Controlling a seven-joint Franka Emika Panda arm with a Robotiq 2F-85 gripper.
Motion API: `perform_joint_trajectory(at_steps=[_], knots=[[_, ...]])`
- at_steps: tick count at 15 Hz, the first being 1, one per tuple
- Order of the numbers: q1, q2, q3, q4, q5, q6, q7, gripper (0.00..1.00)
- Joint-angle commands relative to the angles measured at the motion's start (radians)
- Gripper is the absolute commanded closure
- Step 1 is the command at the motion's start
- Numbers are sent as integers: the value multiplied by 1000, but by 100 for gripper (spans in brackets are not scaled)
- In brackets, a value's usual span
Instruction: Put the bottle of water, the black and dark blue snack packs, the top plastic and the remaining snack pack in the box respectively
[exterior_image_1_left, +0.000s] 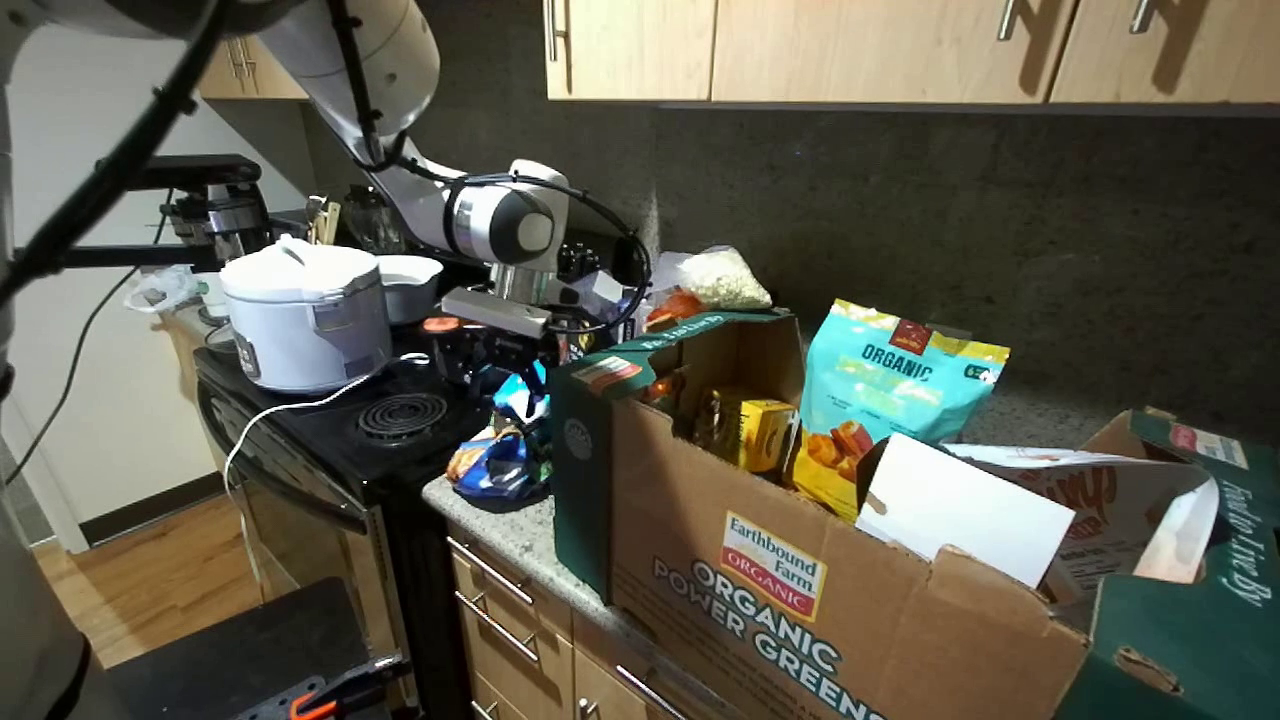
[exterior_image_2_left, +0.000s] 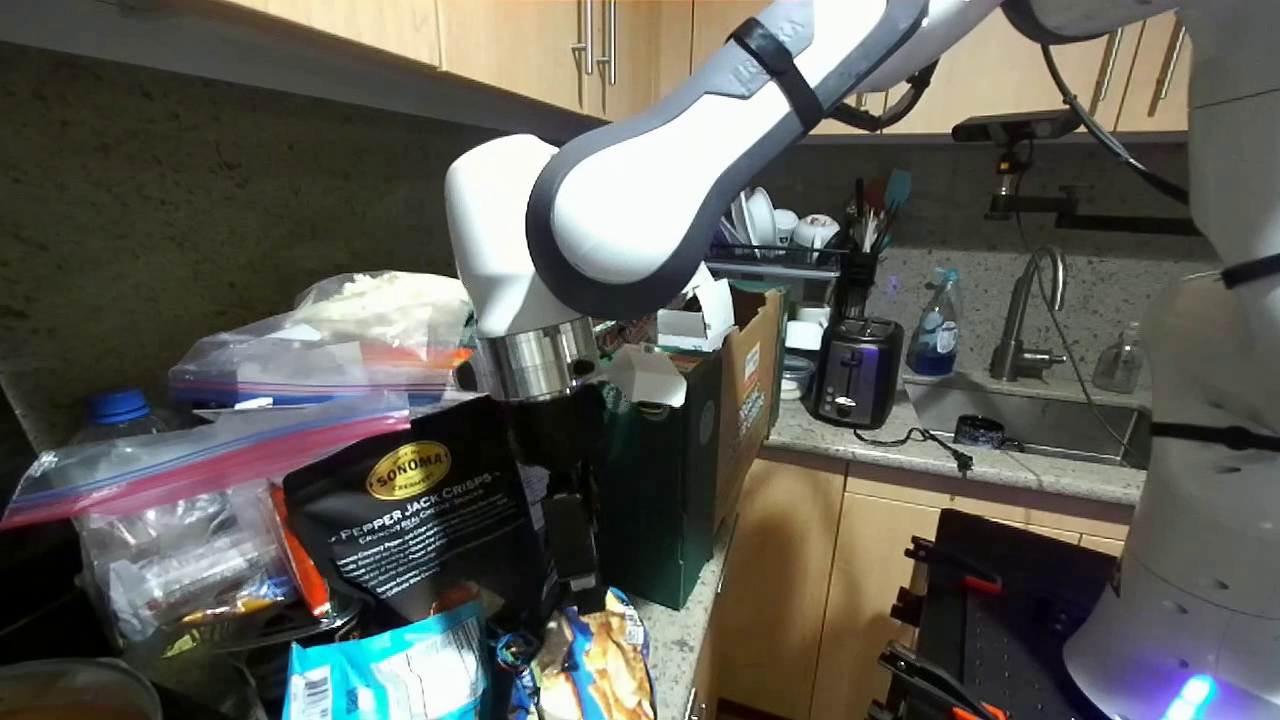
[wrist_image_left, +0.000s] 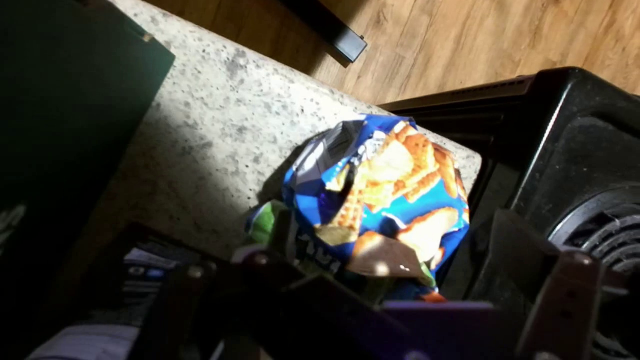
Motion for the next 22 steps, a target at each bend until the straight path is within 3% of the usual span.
perform_joint_trajectory(at_steps=[1, 12, 18, 19, 20, 22], knots=[[29, -16, 14, -26, -20, 38, 51, 0], [74, 43, -7, -32, -146, 100, 190, 0], [99, 80, -28, 0, -252, 70, 303, 1], [102, 85, -28, 3, -262, 68, 305, 25], [106, 93, -28, 9, -271, 61, 313, 26], [112, 107, -28, 18, -277, 53, 310, 40]])
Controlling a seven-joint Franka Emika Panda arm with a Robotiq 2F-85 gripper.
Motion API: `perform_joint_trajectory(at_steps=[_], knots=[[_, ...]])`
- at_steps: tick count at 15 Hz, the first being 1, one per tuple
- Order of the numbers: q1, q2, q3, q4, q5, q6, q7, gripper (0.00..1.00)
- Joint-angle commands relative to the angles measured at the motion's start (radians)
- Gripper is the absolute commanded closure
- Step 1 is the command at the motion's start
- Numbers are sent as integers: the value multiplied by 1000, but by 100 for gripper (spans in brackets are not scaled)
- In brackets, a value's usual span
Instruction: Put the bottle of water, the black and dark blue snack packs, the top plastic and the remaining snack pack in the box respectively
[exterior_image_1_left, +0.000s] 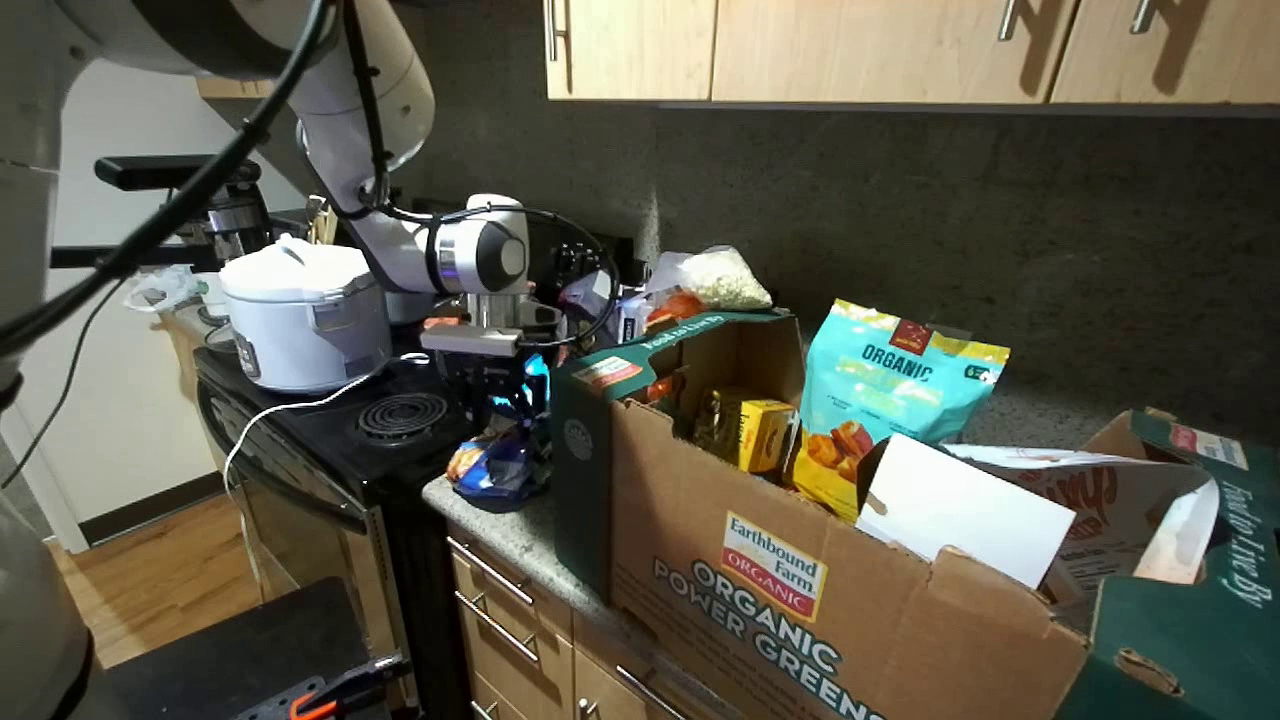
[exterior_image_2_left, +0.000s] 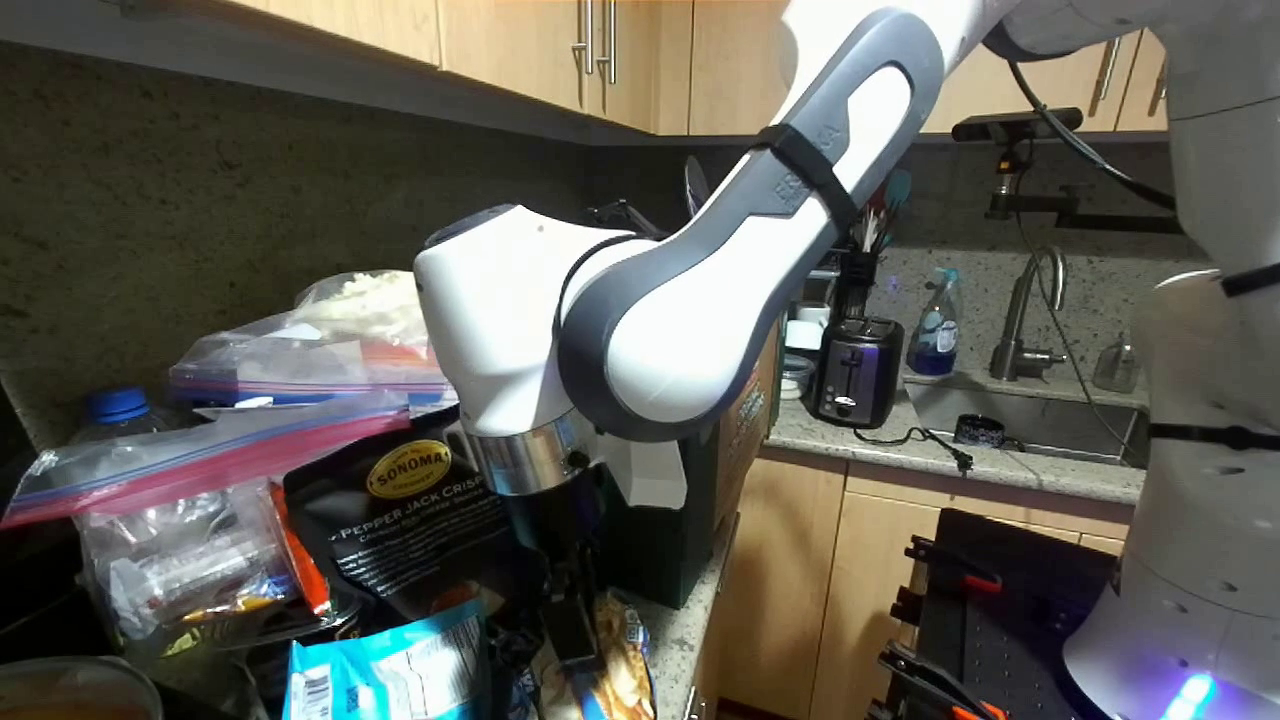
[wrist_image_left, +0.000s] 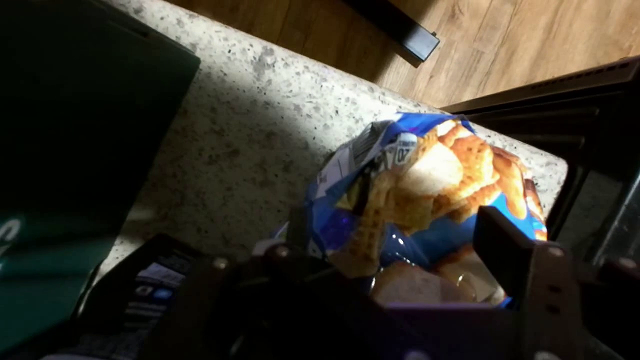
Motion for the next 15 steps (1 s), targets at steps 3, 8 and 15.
perform_joint_trajectory(at_steps=[3, 8, 15], knots=[[37, 32, -15, 43, -40, -37, 31, 63], [46, 26, -10, 83, -40, -120, 29, 100], [64, -31, 30, 150, 0, -302, 8, 100]])
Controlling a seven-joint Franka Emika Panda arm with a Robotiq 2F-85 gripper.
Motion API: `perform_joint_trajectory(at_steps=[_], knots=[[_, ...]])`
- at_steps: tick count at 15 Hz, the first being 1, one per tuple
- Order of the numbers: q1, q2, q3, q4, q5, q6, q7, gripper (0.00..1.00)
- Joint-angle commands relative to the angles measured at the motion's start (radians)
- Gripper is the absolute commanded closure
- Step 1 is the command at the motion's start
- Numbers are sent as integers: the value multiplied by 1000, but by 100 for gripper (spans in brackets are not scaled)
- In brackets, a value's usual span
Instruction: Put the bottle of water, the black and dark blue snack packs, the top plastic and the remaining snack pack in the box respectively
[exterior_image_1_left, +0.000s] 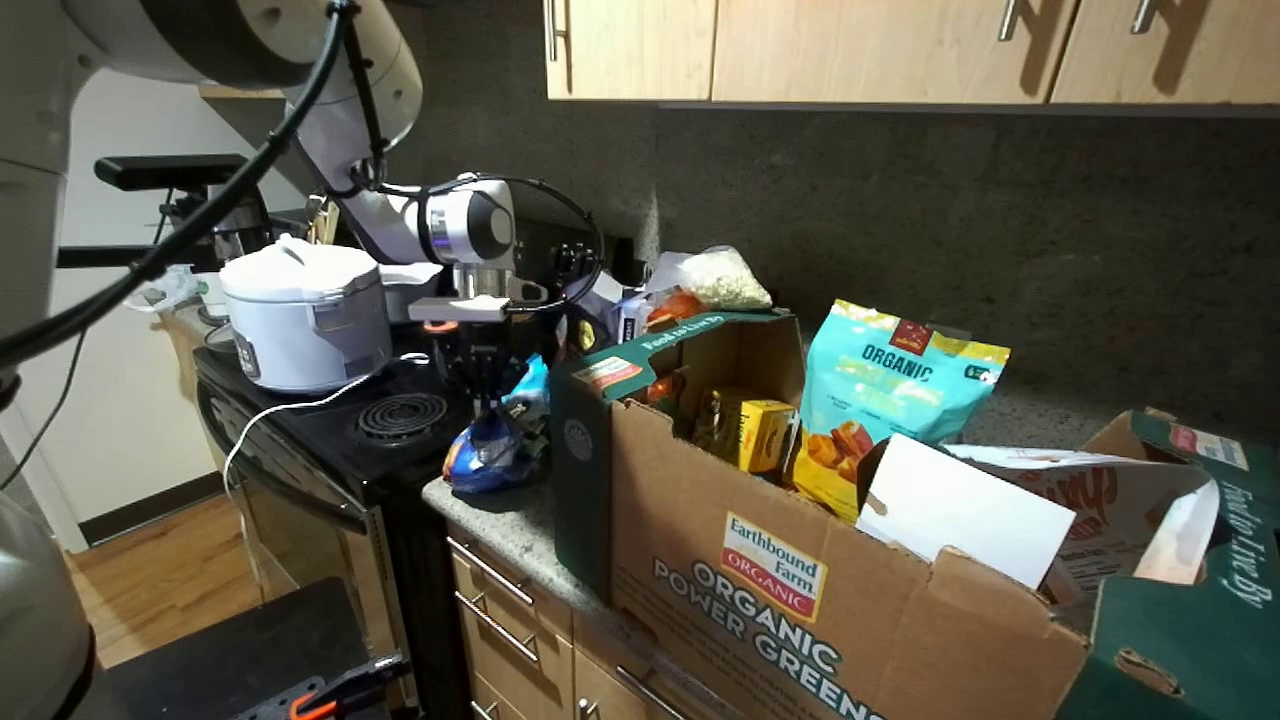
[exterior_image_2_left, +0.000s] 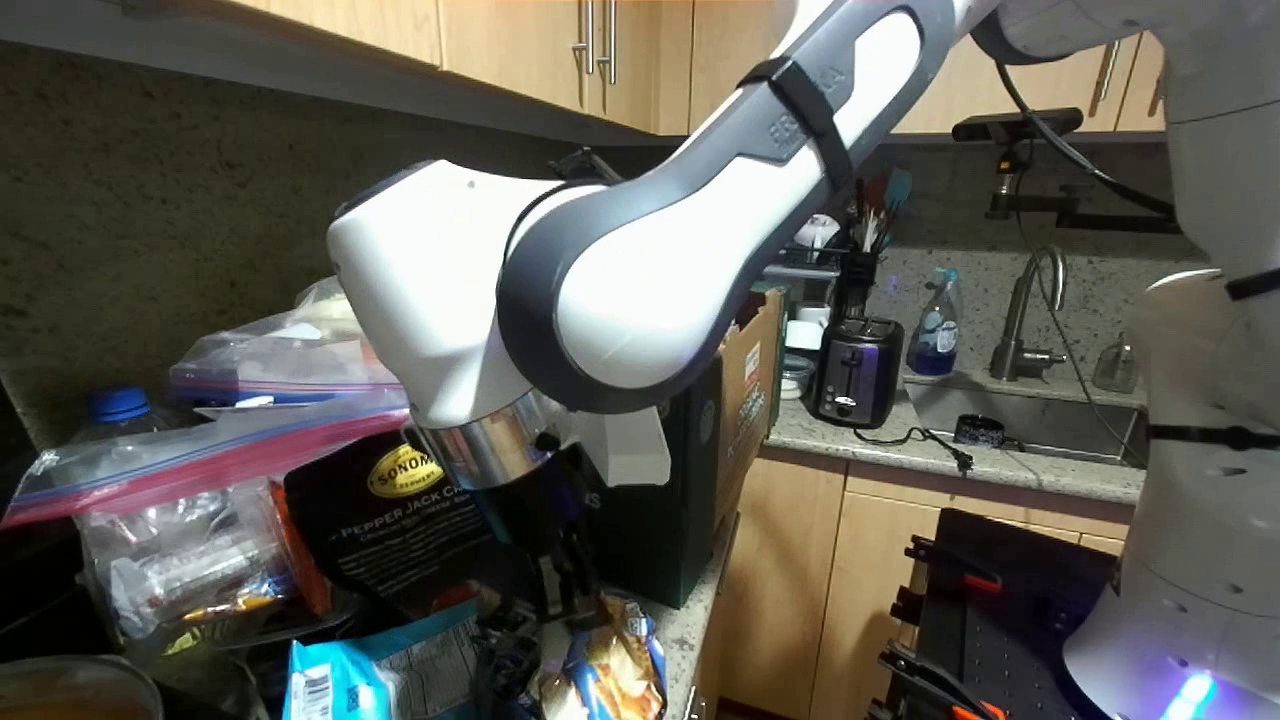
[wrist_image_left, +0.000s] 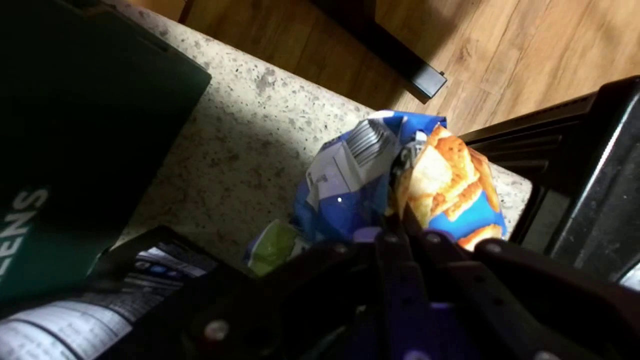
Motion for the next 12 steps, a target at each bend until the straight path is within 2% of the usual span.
perform_joint_trajectory(at_steps=[1, 8, 12], knots=[[14, -65, 22, 36, 25, -126, -3, 100], [22, -178, 42, 144, 3, -381, 5, 100], [5, -236, 41, 206, 4, -457, 3, 100]])
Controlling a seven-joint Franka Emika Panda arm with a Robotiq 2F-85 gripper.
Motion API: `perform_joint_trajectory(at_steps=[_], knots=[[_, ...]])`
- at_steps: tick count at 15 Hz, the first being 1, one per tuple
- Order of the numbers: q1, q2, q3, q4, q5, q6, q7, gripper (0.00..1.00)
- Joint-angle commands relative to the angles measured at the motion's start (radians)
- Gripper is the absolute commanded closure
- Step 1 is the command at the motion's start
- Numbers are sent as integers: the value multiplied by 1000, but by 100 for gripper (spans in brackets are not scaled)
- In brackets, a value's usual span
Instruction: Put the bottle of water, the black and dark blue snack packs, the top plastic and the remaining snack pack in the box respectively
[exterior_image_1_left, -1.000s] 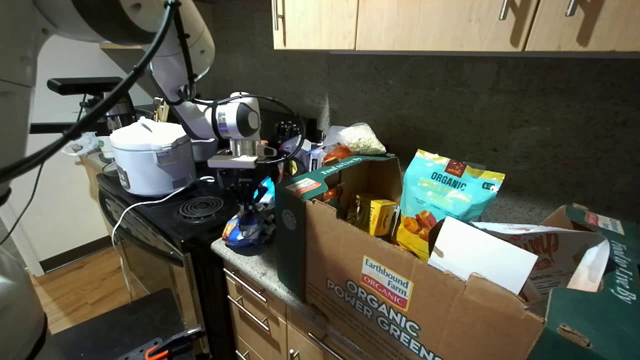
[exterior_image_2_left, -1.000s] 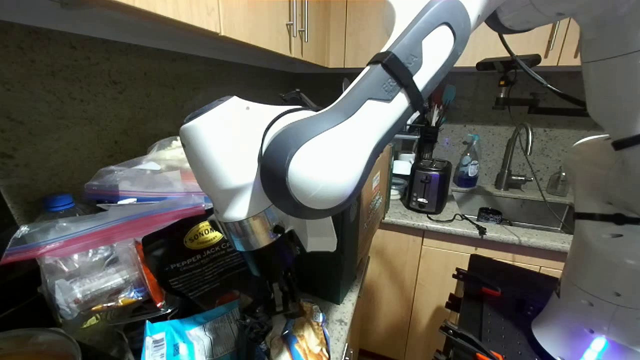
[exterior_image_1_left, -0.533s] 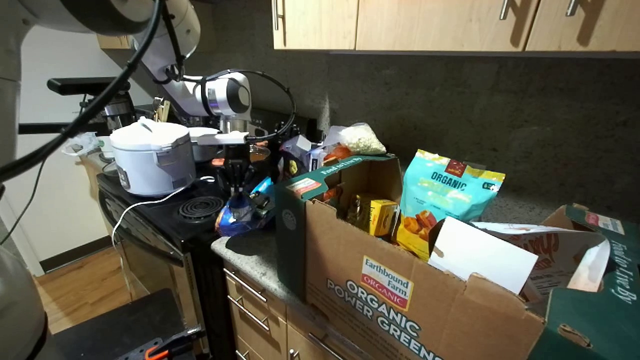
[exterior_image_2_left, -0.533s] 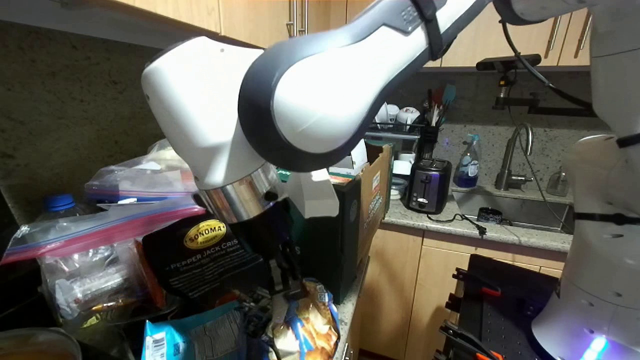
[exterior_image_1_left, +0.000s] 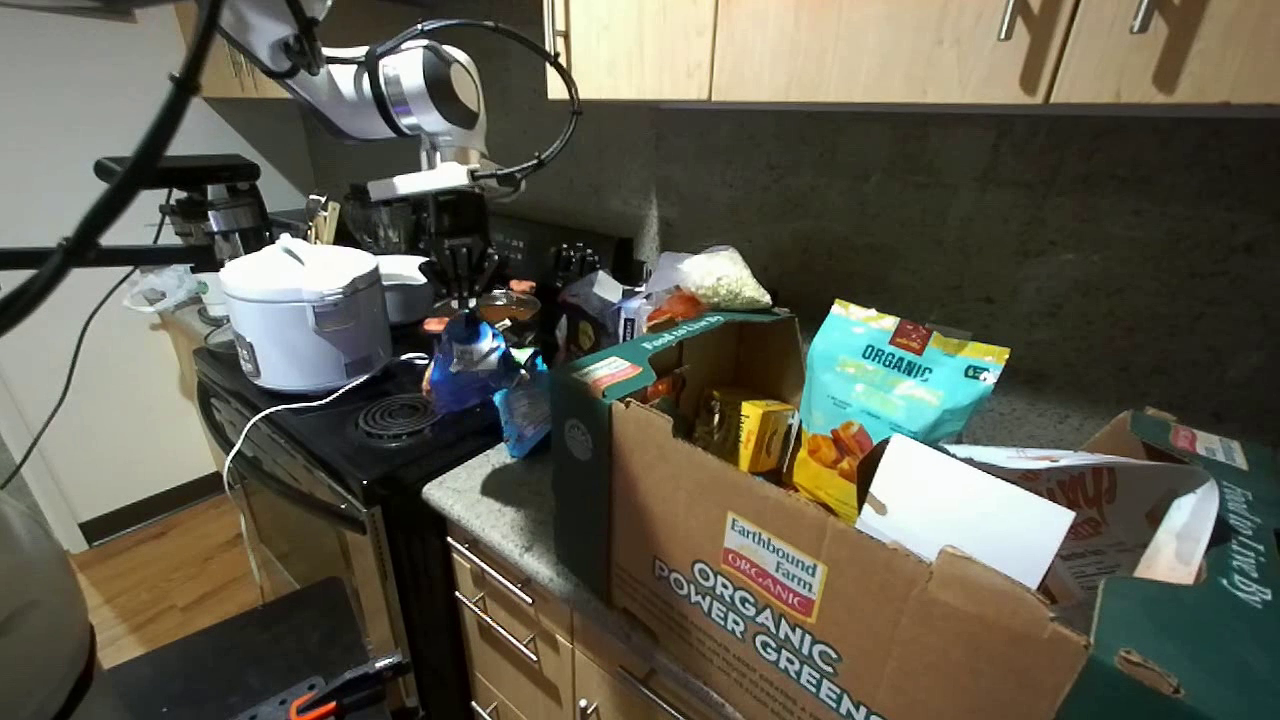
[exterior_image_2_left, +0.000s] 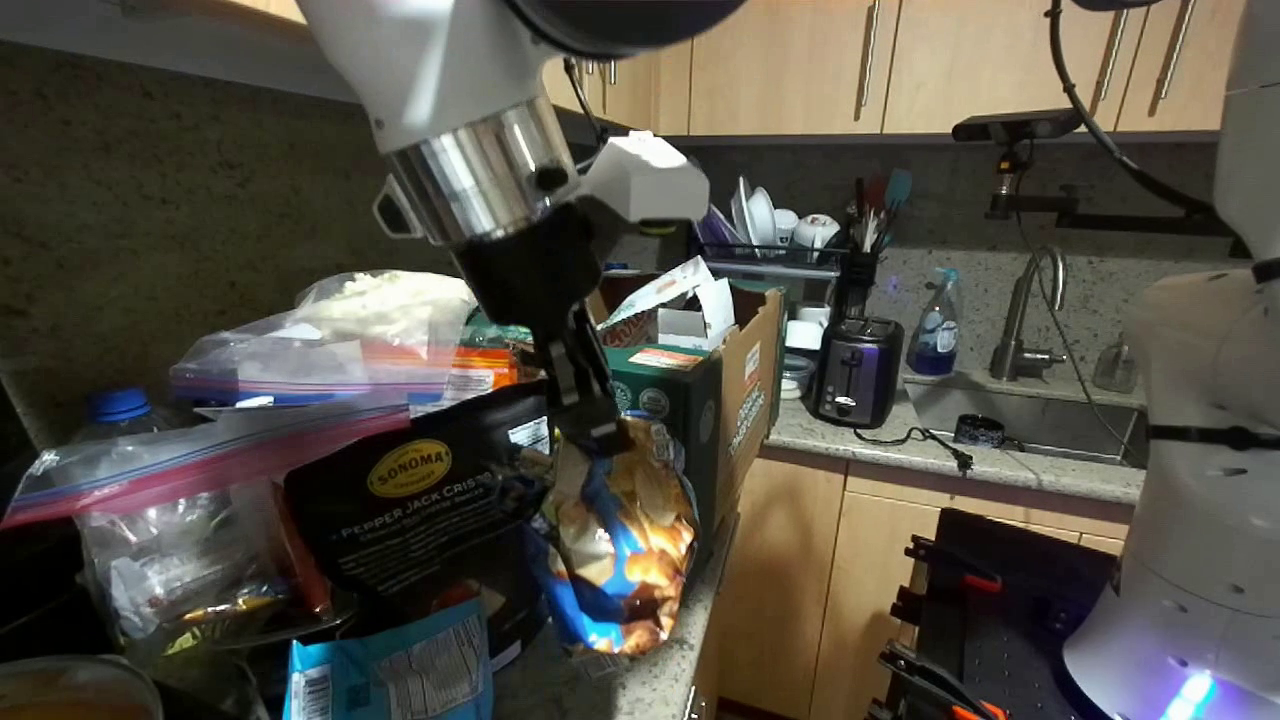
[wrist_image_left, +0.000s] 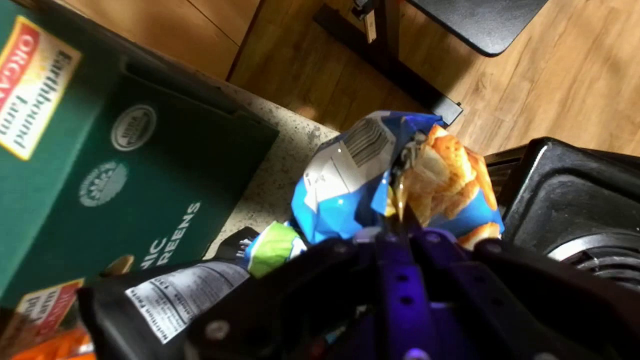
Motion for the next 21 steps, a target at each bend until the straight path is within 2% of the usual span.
perform_joint_trajectory(at_steps=[1, 10, 21], knots=[[-19, -60, 1, 58, 6, -70, 1, 100], [-81, -176, -16, 125, 24, -130, 21, 100], [-213, -379, -97, 45, 77, -30, 190, 100]])
